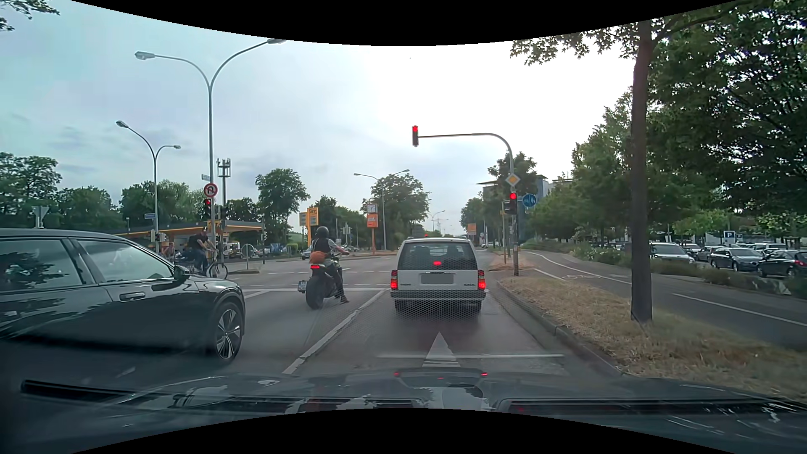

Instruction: Follow the waypoints while adhering to traffic rules and regulations

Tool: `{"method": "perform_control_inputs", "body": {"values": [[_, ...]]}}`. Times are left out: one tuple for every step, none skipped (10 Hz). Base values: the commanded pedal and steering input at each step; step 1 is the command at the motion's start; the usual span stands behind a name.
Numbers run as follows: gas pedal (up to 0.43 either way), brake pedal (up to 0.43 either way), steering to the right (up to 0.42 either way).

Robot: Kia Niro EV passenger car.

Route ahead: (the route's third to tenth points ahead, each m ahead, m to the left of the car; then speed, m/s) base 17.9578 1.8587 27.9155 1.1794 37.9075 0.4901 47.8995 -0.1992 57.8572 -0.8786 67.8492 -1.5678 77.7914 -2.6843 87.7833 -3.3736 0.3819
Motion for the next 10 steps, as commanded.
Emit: {"method": "perform_control_inputs", "body": {"values": [[0.0,0.0,0.011],[0.0,0.0,0.011],[0.0,0.0,0.011],[0.0,0.0,0.011],[0.0,0.0,0.011],[0.0,0.0,0.011],[0.0,0.0,0.011],[0.0,0.0,0.011],[0.0,0.0,0.011],[0.0,0.0,0.011]]}}
